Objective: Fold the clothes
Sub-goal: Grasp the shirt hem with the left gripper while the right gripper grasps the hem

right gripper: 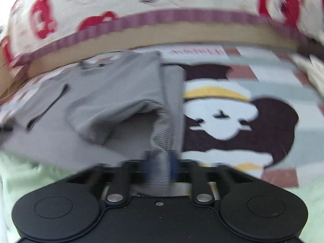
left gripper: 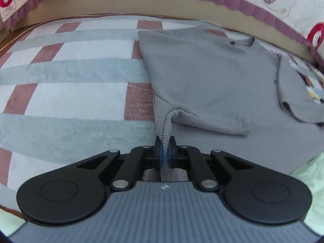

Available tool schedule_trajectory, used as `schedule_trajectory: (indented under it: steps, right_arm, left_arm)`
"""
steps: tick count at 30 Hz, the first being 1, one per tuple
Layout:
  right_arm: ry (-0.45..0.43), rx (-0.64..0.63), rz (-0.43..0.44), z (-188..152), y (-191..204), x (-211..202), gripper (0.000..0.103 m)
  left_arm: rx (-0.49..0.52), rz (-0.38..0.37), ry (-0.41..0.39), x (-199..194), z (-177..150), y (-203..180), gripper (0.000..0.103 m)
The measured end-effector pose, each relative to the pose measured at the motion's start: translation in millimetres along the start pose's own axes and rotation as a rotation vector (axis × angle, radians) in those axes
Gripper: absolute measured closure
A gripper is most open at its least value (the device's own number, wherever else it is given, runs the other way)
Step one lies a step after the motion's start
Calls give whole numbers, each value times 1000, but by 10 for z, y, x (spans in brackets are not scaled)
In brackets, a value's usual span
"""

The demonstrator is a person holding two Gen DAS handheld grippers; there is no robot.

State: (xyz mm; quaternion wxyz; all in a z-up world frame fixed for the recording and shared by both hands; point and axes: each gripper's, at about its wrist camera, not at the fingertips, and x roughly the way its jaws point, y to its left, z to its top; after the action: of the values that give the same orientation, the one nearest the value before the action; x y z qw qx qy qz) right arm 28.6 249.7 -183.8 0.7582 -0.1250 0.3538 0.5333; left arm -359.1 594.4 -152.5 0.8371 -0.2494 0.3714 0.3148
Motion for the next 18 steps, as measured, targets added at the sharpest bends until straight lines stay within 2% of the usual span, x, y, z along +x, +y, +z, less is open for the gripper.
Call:
schedule_trajectory:
  steps: [4, 7, 8, 9, 12, 14, 16, 17, 18]
  right_arm:
    - [-33, 60, 50, -5, -45, -33, 96]
    - [-9, 115, 44, 17, -147, 25, 90]
    - [-3, 136, 53, 12, -177, 43, 85]
    - [2, 157, 68, -1, -206, 68, 75]
    - [-3, 164, 89, -47, -202, 128, 73]
    - [-14, 147, 96, -50, -180, 155, 71]
    - [-20, 118, 97, -20, -157, 162, 76]
    - [-38, 132, 108, 3, -173, 123, 96]
    - [-56, 147, 119, 27, -189, 83, 97]
  left_arm:
    - [-73, -59, -15, -36, 11, 92, 99]
    - [-97, -71, -6, -13, 10, 124, 99]
    - [-97, -70, -4, -3, 10, 124, 98]
    - [-96, -69, -2, 5, 12, 124, 98]
    - [-95, -64, 1, 32, 13, 121, 97]
    - [-94, -55, 2, 57, 10, 112, 79]
    - [-75, -52, 18, 104, 0, 79, 78]
    - [-55, -43, 20, 117, -2, 57, 85]
    - [-31, -33, 15, 112, -6, 24, 91]
